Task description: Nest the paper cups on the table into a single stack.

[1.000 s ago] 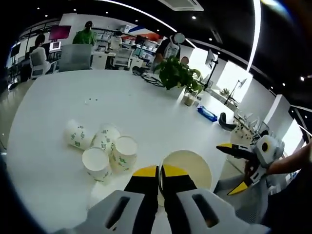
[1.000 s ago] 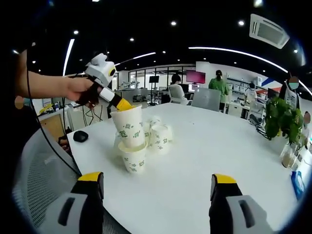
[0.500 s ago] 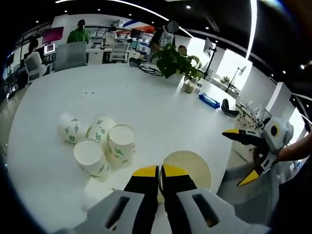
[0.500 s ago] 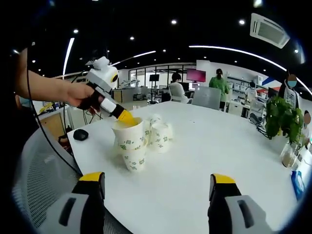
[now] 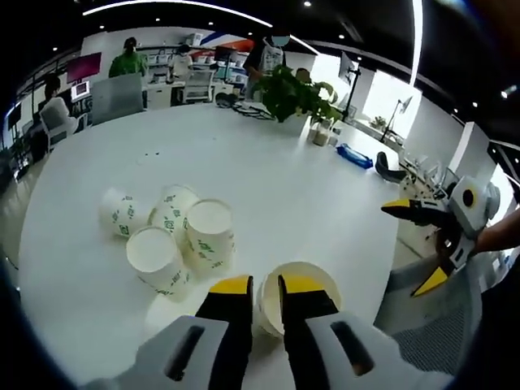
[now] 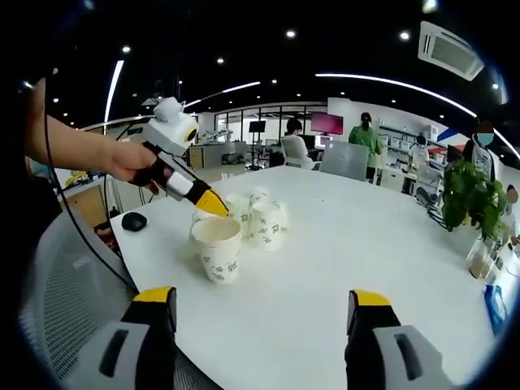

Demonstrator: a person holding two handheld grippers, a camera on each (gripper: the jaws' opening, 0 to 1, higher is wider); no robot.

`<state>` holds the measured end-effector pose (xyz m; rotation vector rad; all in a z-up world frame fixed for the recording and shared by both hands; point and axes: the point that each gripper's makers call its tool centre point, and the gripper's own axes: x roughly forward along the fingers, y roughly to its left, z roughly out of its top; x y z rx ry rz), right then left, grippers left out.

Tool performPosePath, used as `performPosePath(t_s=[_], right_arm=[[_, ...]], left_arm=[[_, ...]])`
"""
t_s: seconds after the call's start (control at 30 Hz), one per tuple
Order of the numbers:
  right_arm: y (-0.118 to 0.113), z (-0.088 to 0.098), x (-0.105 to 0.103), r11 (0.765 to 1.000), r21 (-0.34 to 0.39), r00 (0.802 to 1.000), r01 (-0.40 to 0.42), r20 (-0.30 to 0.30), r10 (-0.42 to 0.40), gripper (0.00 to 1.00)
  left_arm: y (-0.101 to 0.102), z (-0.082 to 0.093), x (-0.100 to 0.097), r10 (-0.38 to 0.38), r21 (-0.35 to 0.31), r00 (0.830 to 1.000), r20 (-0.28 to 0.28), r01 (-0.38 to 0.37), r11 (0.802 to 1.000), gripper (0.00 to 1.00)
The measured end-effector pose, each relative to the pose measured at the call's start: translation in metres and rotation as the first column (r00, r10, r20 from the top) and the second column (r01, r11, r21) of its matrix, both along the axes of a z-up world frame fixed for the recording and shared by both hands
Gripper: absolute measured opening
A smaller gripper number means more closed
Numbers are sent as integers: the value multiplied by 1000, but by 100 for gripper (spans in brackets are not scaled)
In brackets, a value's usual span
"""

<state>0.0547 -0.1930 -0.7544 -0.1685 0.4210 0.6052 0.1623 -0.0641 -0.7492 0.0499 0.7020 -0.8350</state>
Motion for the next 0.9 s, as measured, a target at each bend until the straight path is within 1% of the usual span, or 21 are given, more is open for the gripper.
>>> performPosePath(t_s=[0.17, 0.27, 0.4, 0.5, 0.67, 0.73, 0.83, 0.87, 0.9], right_arm=[[0, 0, 0, 1000, 0, 1000, -2, 2, 2, 87], [0, 0, 0, 1000, -1, 1000, -2, 1, 2, 87], [0, 0, 0, 1000, -2, 1000, -1, 1, 1, 87], [0, 0, 0, 1000, -3, 1000, -1, 1, 1, 87], [0, 0, 0, 1000, -3, 1000, -2, 2, 2, 87], [0, 0, 0, 1000, -3, 1000, -2, 2, 2, 87], [1, 1, 0, 1000, -5, 1000, -2, 1, 2, 87], [1, 1, -1, 1000, -6, 1000, -2, 1, 2, 87], [1, 1, -1, 1000, -7, 1000, -2, 2, 2, 87]], left_arm=[[4, 5, 4, 9, -8, 1000, 19, -9, 1000, 18], [8, 4, 8, 20, -14, 999, 28, -20, 1000, 22], [11, 9, 8, 27, -11, 999, 45, -27, 1000, 25], [21, 10, 14, 36, -2, 997, 62, -36, 999, 27], [34, 12, 19, 51, 3, 996, 71, -51, 999, 28], [35, 13, 15, 54, 7, 996, 75, -54, 999, 29], [43, 12, 18, 45, 27, 994, 96, -47, 999, 32], [47, 11, 18, 38, 49, 992, 116, -44, 998, 34], [49, 8, 19, 32, 66, 992, 125, -41, 997, 36]])
